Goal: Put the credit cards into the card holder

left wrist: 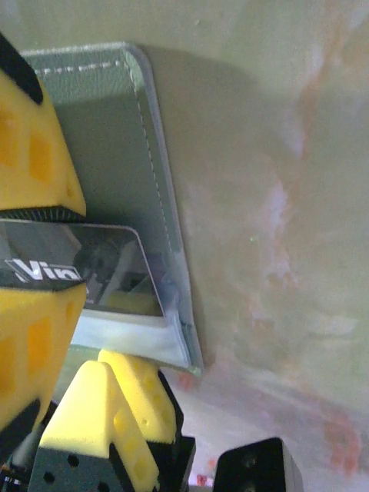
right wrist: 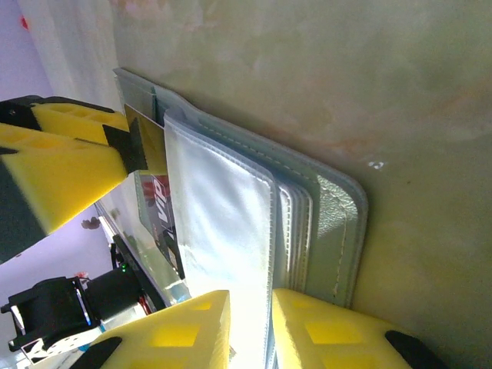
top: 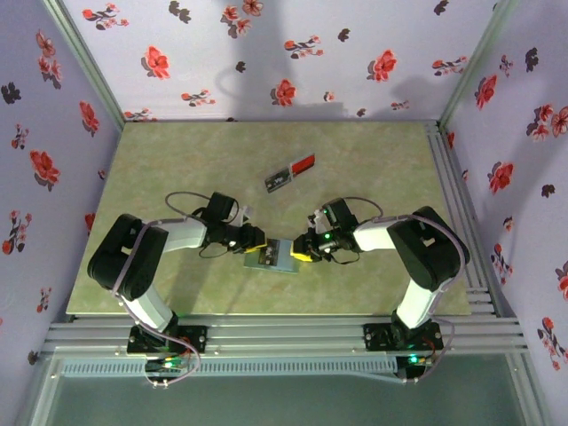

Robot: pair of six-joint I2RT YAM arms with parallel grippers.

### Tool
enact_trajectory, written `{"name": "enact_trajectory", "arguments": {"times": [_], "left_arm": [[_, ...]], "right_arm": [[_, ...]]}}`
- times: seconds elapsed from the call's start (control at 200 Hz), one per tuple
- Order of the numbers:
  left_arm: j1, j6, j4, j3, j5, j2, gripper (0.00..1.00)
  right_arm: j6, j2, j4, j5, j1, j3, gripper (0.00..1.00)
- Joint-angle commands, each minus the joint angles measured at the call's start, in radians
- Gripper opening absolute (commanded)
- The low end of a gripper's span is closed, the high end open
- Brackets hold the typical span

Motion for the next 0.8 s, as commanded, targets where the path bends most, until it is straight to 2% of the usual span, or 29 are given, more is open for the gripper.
{"name": "enact_trajectory", "arguments": {"times": [0.0,0.155,0.57,0.795], "left_arm": [[-0.025,0.016,-0.074,0.006,-0.068,0.011,0.24],[-0.043,0.022,-0.077,0.018,-0.067,0.005,0.17],[-0.088,-0.001,-0.077,0.038,-0.085,-0.02,0.14],[-0.112,-0.134,-0.006,0.037,-0.063,-0.02,0.15]], "right_arm": [[-0.029,0.056,-0.107,0.115,0.022,-0.018,0.22],[-0.032,0.057,-0.107,0.112,0.022,-0.019,0.2],[-0.026,0.059,-0.091,0.112,0.025,-0.018,0.19],[-0.026,0.067,-0.084,0.106,0.028,-0.014,0.18]]}}
